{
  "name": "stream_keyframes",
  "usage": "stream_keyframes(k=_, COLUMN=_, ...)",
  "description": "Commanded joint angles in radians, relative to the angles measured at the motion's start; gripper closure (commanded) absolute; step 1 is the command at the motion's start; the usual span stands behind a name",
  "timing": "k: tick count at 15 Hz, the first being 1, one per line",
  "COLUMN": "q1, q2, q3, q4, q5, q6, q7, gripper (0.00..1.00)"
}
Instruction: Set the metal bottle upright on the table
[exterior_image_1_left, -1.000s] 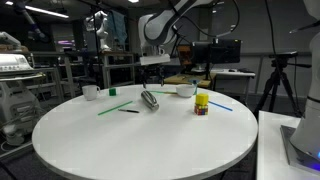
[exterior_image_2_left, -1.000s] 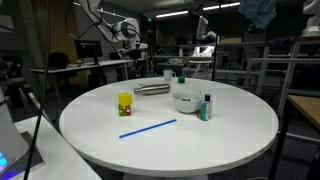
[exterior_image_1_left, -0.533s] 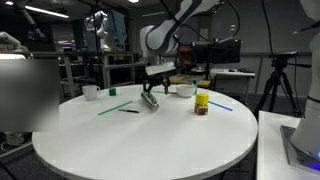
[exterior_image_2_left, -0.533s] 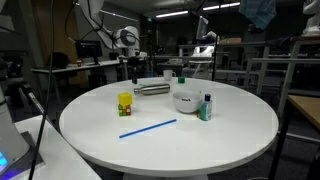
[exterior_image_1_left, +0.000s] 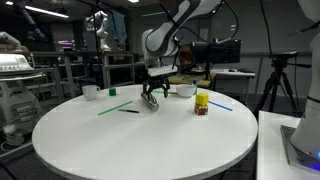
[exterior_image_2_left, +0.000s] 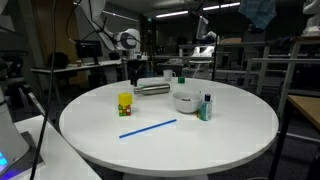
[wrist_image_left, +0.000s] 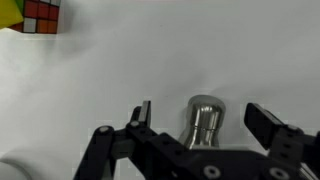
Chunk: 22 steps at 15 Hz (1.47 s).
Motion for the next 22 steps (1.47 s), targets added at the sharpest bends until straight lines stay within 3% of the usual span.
stream_keyframes(k=1, q1=-0.028, q2=0.013, q3=0.025, q4=0.02, q5=0.095, q6=0.048, q7=-0.06, gripper=0.0)
stream_keyframes(k=11, q1=-0.031, q2=0.052, q3=0.003, q4=0.031, q5=0.134, q6=0.125, q7=-0.05, gripper=0.0)
stream_keyframes(k=22, q1=-0.027, q2=0.124, q3=0.004, q4=0.093, q5=0.128, q6=0.116, q7=-0.061, gripper=0.0)
